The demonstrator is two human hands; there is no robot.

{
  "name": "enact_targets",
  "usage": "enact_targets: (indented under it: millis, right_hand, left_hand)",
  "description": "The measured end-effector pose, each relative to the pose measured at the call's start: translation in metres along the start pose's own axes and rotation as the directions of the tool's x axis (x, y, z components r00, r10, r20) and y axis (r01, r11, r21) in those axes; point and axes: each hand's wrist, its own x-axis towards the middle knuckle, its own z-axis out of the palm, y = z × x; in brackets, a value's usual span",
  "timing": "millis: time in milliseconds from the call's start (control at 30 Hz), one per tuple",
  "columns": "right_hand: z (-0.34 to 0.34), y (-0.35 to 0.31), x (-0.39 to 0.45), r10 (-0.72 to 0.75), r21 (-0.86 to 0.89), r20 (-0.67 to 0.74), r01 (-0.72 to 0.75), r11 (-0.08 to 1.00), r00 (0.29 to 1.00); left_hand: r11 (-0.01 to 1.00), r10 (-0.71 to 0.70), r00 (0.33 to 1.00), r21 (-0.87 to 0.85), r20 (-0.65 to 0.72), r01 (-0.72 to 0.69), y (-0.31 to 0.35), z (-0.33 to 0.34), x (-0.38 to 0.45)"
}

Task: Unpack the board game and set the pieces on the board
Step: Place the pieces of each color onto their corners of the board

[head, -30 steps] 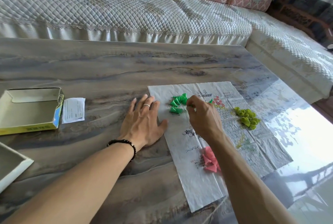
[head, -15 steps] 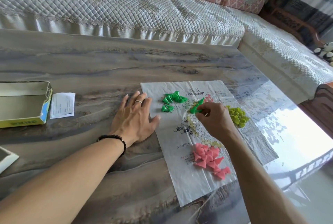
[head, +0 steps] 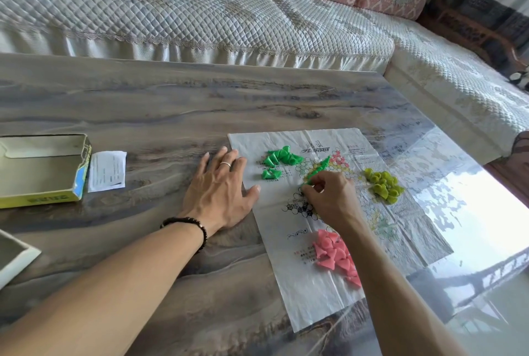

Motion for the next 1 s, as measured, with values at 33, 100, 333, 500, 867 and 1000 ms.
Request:
enact_targets:
  millis: [33, 100, 333, 500, 867, 1000]
  right_hand:
    - [0.001, -0.001, 0.0, 0.01, -0.001, -0.014, -0.01, 1.0, 1.0]
    - [0.002, -0.001, 0.0, 0.047, 0.008, -0.041, -0.046, 0.999, 0.998]
    - [0.008, -0.001, -0.002, 0.091, 0.015, -0.096, -0.09, 0.996, 0.991]
    - [0.006, 0.0, -0.009, 0.121, 0.074, -0.143, -0.112, 0.991, 0.982]
    - [0.002, -0.037, 0.016, -0.305, -0.059, -0.035, 0.303, 0.951, 0.952]
    - [0.015, -0.045, 0.034, -0.306, -0.073, 0.047, 0.309, 0.948, 0.951]
  left_hand:
    - [1.0, -0.001, 1.0, -0.002, 0.0, 0.001, 0.0, 0.0, 0.0]
    - [1.0, -0.002, 1.0, -0.007, -0.003, 0.002, 0.0, 0.0, 0.0]
    - [1.0, -0.001, 1.0, -0.012, 0.005, 0.001, 0.0, 0.0, 0.0]
    - [1.0, -0.012, 1.0, -0.001, 0.009, 0.012, 0.0, 0.0, 0.0]
    - [1.0, -0.015, 1.0, 0.0, 0.01, 0.015, 0.001, 0.001, 0.001]
    - [1.0, -0.006, 1.0, 0.011, -0.008, 0.006, 0.0, 0.003, 0.001]
